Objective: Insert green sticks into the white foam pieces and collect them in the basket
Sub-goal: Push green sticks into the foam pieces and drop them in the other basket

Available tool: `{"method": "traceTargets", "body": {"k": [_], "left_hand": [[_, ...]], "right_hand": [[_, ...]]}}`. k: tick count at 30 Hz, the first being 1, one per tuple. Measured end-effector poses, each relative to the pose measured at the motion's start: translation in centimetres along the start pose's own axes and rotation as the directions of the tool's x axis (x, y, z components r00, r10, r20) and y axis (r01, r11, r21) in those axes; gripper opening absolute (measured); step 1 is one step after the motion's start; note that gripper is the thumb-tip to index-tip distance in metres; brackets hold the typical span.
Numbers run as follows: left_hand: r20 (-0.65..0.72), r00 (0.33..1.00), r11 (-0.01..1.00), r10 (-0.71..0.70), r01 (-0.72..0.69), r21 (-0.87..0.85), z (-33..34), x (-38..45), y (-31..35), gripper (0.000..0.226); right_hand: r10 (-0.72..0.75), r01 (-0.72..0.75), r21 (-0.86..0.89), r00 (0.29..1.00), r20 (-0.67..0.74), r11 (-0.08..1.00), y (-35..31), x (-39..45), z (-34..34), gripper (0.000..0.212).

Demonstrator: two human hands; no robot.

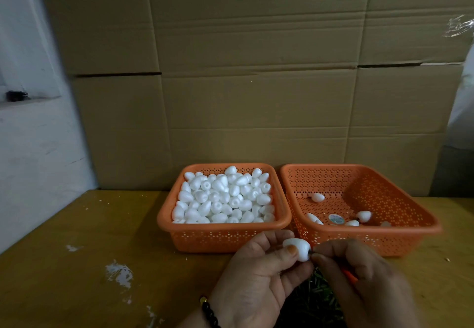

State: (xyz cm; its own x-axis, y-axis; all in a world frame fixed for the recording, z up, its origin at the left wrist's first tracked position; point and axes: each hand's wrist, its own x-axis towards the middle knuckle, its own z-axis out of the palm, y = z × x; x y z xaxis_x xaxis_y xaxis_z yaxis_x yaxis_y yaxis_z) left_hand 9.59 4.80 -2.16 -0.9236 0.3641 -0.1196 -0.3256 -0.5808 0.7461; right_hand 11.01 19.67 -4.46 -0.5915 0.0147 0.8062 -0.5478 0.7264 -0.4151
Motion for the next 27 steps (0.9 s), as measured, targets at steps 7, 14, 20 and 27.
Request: {"method": "traceTargets", "body": {"k": [7,14,20,27], "left_hand": [[0.007,1.0,1.0,-0.007,0.007,0.0,-0.1,0.0,0.0,0.033],[0.019,1.0,0.999,-0.009,0.01,-0.046,-0.3,0.1,0.1,0.031],[0.03,0.999,0.989,-0.032,0.036,-0.142,-1.1,0.5,0.7,0.031],[0.062,0.988,0.927,-0.142,0.155,-0.342,-1.5,0.7,1.1,0.035]], "right_hand": [[0.016,-0.017,0.022,1.0,0.005,1.0,0.1,-0.1,-0.1,0.017],[0.061,-0.061,0.042,0.998,0.023,0.997,-0.2,0.1,-0.2,0.025],[0.173,-0.186,0.125,0.979,0.111,0.975,-0.7,0.1,-0.5,0.044],[0.143,-0.155,0.086,0.981,0.128,0.984,-0.5,-0.1,-0.4,0.066]]}}
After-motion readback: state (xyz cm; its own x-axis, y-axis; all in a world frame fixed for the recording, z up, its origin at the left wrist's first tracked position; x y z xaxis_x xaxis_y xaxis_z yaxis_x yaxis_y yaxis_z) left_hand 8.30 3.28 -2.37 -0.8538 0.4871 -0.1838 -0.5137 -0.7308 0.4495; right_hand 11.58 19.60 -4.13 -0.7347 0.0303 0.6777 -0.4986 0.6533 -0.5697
